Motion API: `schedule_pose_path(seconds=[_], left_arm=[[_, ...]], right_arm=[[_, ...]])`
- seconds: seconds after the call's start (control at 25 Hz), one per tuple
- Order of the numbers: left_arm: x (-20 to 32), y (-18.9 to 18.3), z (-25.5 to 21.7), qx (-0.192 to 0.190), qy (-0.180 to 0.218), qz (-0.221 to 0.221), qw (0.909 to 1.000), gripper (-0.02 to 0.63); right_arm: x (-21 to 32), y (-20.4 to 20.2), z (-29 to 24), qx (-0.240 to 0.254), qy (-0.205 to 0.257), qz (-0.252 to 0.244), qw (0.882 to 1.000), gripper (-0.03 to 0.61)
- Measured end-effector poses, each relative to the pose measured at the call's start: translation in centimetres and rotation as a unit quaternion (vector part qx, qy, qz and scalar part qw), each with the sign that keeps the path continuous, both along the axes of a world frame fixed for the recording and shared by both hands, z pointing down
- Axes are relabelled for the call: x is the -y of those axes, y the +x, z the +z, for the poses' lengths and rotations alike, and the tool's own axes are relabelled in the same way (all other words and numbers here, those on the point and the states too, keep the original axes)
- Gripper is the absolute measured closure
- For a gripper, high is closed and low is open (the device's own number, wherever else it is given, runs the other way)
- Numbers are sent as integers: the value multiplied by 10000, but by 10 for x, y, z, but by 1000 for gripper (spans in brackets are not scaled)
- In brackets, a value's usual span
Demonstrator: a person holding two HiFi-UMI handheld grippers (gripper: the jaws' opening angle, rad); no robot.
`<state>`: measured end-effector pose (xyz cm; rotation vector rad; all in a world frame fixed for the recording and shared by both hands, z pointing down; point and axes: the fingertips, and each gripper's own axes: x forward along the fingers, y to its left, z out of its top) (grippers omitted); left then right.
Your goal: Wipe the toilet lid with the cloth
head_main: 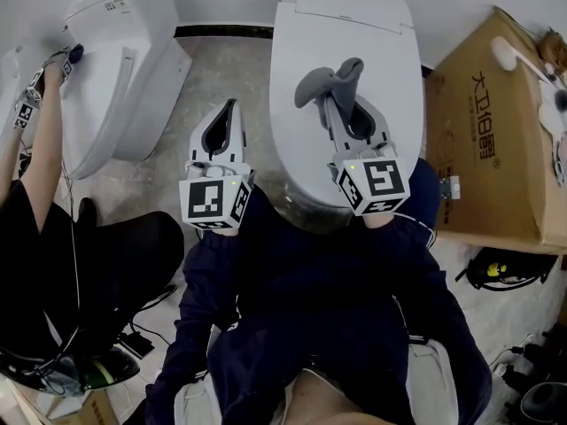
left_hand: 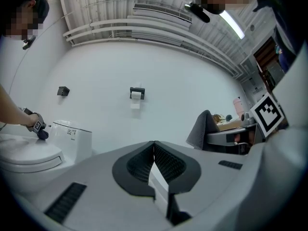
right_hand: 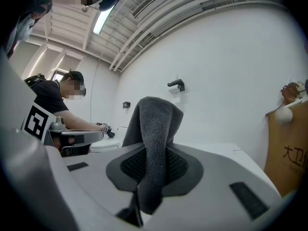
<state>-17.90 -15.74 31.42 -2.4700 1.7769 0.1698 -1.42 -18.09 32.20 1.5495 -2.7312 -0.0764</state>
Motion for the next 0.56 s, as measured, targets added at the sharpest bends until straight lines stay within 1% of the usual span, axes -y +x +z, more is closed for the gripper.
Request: schedule_pose_path(seconds=[0.56], left_arm=[[4, -2, -2, 0, 6, 45, 10000, 598]], right_arm=[[4, -2, 0, 36, -17, 63, 10000, 509]])
